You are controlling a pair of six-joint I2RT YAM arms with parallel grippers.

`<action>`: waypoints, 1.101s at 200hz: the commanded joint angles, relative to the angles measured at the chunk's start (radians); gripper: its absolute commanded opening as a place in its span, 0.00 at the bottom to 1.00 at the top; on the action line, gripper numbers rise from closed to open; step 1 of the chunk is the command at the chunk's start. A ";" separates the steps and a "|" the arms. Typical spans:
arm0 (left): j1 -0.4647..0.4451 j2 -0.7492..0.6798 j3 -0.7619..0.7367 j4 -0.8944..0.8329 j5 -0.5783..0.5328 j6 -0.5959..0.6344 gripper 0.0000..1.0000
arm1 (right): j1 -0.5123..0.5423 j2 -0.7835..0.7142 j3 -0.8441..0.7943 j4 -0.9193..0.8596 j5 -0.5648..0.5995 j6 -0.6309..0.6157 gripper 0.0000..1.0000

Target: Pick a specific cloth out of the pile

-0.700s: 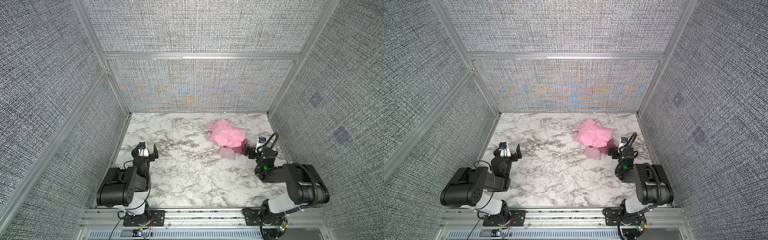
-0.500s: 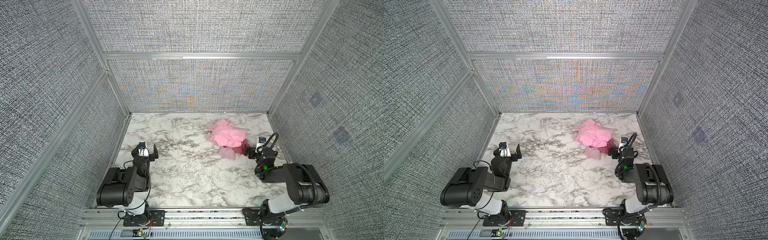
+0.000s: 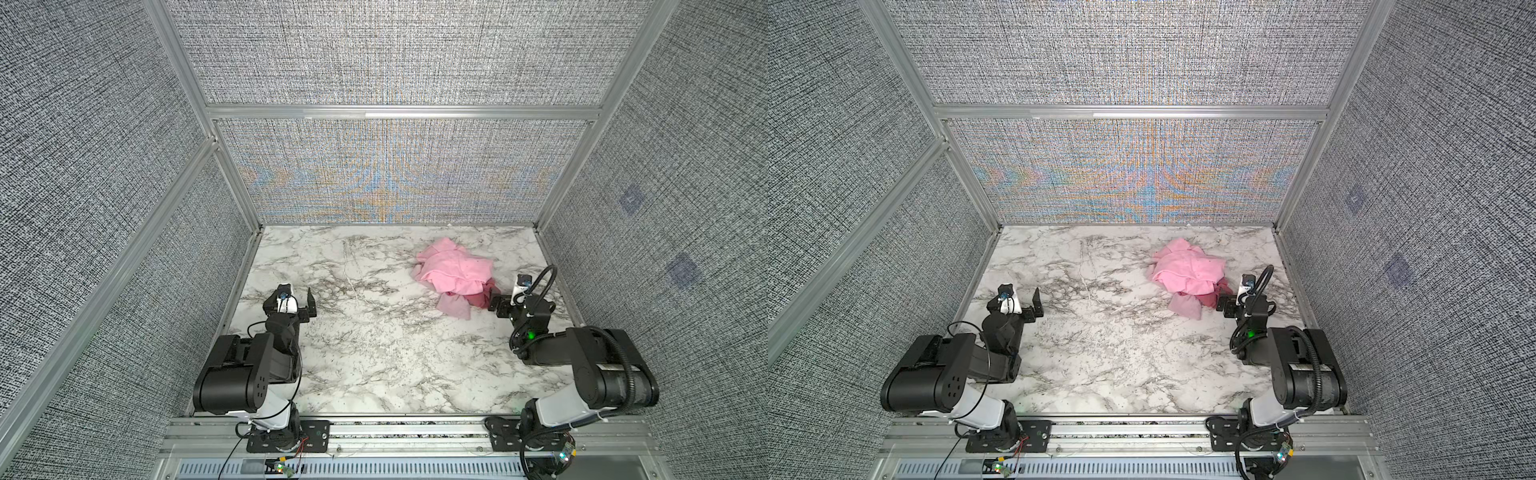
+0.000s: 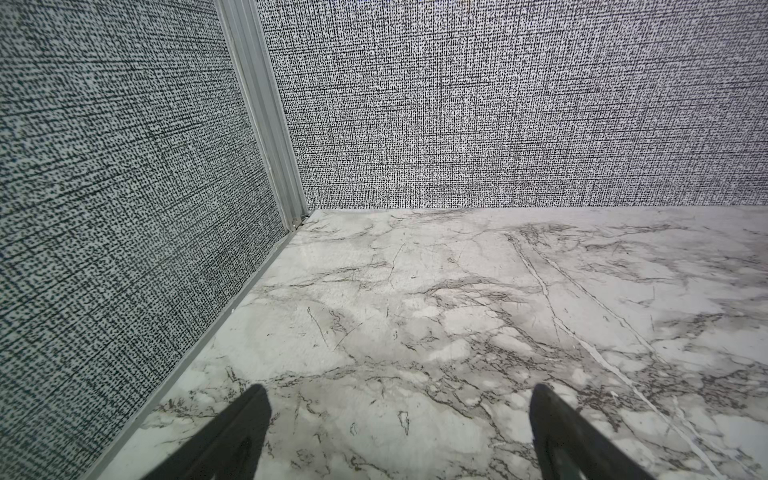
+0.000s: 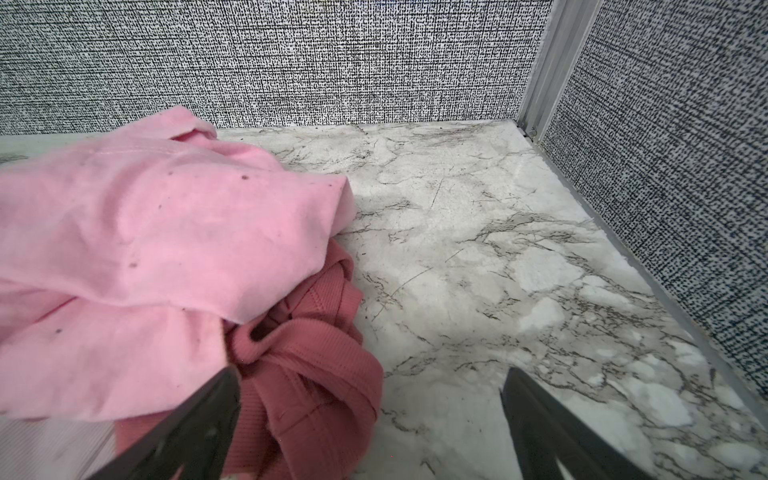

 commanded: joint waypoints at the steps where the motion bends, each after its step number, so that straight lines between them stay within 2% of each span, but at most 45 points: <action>1: 0.001 0.002 0.003 0.028 -0.002 -0.005 0.99 | 0.000 0.000 0.005 0.009 0.011 0.004 1.00; 64: 0.000 -0.002 -0.001 0.033 -0.002 -0.003 0.99 | -0.001 -0.002 0.005 0.008 0.007 0.005 0.99; 74: 0.000 -0.014 0.003 0.009 0.003 0.003 0.93 | 0.001 -0.015 0.000 0.007 0.019 0.003 0.99; 82: 0.000 -0.047 0.010 -0.029 0.003 -0.001 0.89 | 0.011 -0.061 -0.002 -0.015 0.038 -0.002 0.95; 90: -0.002 -0.081 -0.001 -0.027 -0.012 0.006 0.88 | 0.026 -0.137 0.009 -0.103 0.066 -0.015 0.94; 102: -0.013 -0.177 0.000 -0.116 -0.035 0.011 0.85 | 0.053 -0.257 0.047 -0.253 0.119 -0.017 0.92; 114: -0.028 -0.289 0.045 -0.291 -0.088 -0.004 0.83 | 0.088 -0.360 0.129 -0.462 0.152 -0.009 0.89; 134: -0.033 -0.413 0.164 -0.590 -0.097 -0.083 0.78 | 0.168 -0.412 0.298 -0.751 0.189 0.021 0.87; 159: -0.048 -0.433 0.256 -0.736 -0.049 -0.173 0.77 | 0.334 -0.332 0.551 -1.014 0.244 0.017 0.86; 182: -0.069 -0.420 0.309 -0.807 -0.008 -0.232 0.75 | 0.459 -0.142 0.853 -1.244 0.217 0.044 0.82; 204: -0.078 -0.428 0.355 -0.879 0.004 -0.315 0.75 | 0.543 0.037 1.060 -1.361 0.198 0.052 0.81; 220: -0.081 -0.442 0.375 -0.913 0.025 -0.350 0.75 | 0.575 0.149 1.156 -1.363 0.179 0.062 0.78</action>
